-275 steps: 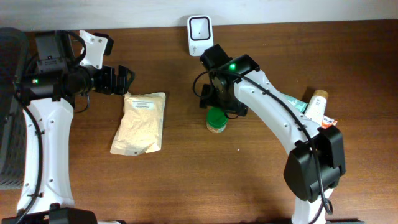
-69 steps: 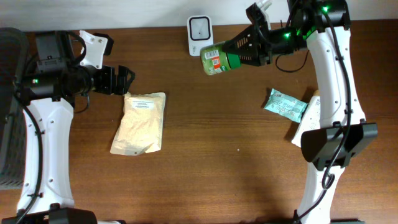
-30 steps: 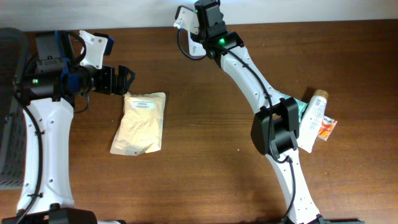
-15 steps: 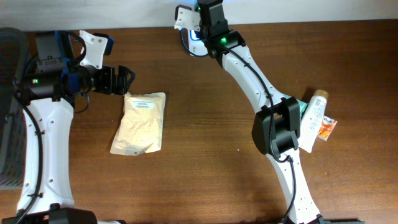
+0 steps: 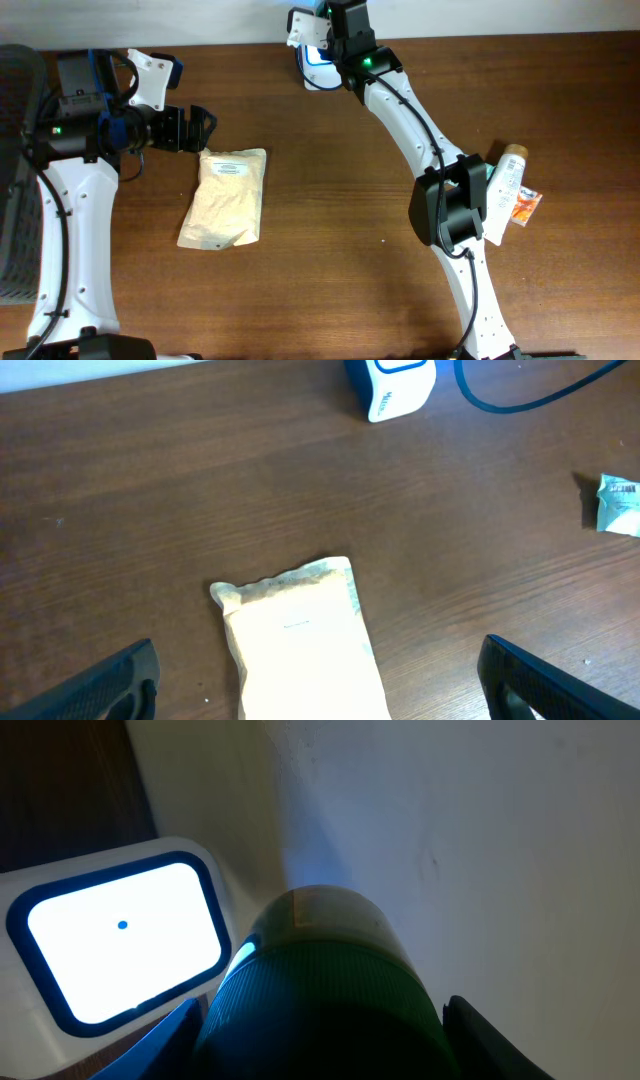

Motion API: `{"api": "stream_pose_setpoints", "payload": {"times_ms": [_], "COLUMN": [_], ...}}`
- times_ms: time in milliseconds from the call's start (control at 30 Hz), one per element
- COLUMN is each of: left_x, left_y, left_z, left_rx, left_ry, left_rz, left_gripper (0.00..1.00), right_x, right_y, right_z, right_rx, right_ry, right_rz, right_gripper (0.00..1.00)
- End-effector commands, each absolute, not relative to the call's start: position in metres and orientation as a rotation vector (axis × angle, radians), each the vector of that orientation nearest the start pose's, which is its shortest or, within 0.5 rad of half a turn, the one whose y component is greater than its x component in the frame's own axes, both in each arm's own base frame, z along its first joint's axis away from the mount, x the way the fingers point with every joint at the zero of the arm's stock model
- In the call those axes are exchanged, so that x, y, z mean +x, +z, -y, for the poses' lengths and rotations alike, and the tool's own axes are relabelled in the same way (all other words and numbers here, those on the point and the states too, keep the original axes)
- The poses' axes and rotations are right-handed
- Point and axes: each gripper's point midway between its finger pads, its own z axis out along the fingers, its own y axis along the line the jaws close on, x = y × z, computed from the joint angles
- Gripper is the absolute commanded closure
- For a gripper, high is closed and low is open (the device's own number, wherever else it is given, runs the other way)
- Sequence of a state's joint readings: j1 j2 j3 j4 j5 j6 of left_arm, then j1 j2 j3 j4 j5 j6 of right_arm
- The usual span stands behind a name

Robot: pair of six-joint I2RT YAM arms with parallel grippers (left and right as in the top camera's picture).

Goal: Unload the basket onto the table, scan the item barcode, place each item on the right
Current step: 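Hold the jar in front of the scanner window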

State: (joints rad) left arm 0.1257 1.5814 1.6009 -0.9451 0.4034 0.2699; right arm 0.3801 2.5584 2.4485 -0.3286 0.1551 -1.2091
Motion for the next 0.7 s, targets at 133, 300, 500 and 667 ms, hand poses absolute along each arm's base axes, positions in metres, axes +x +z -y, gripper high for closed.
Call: {"api": "stream_pose_setpoints", "payload": {"times_ms": [133,300,500,667], "left_x": [0.413,0.413,0.413,0.413], "left_y": [0.256,0.256,0.256,0.256], "left_z": [0.013,0.013,0.013,0.013], "left_rx": [0.349,0.349,0.349,0.349], "left_ry": [-0.316,-0.315,-0.316,-0.315], "left_rz": [-2.396,-2.396,-2.396,-2.396], "left_gripper": [0.01,0.01,0.01,0.01], "right_x": [0.671,0.666,0.647,0.614], "right_y": [0.175,0.177,0.235,0.293], "right_z": [-0.243,-0.252,-0.269,-0.258], "right_rx": [-1.419,-1.432,-1.287,-1.184], "right_ry": [-0.659,-0.644,-0.425,-0.314], "right_rz": [-1.523,-1.515,-1.519,-1.595], "right_gripper": [0.67,0.66,0.65,0.64]}}
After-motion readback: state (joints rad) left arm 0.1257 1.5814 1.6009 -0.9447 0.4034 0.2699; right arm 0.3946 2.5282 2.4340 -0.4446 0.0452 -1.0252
